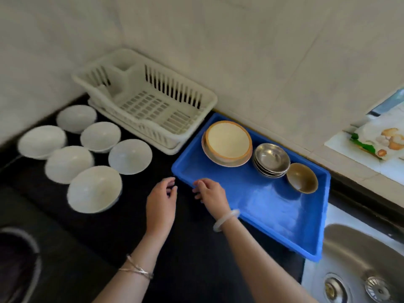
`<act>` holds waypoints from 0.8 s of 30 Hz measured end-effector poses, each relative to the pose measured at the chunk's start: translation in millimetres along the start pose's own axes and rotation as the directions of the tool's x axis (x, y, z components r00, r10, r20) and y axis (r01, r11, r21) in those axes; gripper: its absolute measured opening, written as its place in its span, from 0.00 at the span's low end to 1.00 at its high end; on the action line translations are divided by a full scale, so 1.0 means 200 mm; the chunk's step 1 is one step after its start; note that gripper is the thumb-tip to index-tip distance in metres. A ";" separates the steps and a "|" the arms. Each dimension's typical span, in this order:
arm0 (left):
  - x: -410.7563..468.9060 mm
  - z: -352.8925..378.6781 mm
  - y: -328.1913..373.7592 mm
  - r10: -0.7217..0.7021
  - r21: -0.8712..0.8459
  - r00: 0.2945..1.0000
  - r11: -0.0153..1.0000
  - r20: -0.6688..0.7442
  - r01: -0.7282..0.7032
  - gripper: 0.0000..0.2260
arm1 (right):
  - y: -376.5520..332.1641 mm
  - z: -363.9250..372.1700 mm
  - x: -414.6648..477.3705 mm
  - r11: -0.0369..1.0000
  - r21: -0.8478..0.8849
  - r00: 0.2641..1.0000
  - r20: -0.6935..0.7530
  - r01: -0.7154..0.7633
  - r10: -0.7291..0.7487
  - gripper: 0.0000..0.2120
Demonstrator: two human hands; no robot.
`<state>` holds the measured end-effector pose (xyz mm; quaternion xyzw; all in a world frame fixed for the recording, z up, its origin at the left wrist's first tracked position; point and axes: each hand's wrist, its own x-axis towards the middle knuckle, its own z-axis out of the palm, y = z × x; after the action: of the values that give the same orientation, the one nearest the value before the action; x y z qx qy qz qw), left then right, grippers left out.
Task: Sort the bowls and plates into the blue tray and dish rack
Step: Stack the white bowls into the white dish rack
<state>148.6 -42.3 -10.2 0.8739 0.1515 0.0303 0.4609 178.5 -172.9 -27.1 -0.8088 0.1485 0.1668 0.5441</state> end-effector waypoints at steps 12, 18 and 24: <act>0.07 -0.57 -0.51 -0.327 0.048 0.825 0.919 -0.462 0.391 0.20 | -0.32 0.67 0.33 0.978 -0.180 0.982 0.135 -0.107 0.132 0.15; 0.11 -0.59 -0.63 -0.549 -0.367 0.767 0.825 -0.333 0.431 0.26 | -0.34 0.71 0.43 0.966 0.007 0.961 0.105 -0.258 0.256 0.09; 0.13 -0.57 -0.69 -0.661 -0.526 0.729 0.689 -0.176 0.498 0.22 | -0.35 0.72 0.42 0.936 0.200 0.957 0.063 -0.291 0.284 0.08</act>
<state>119.0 128.9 -59.6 0.6286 0.4930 0.0700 0.5975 269.2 -19.1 -55.3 -0.7145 0.2726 0.2412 0.5974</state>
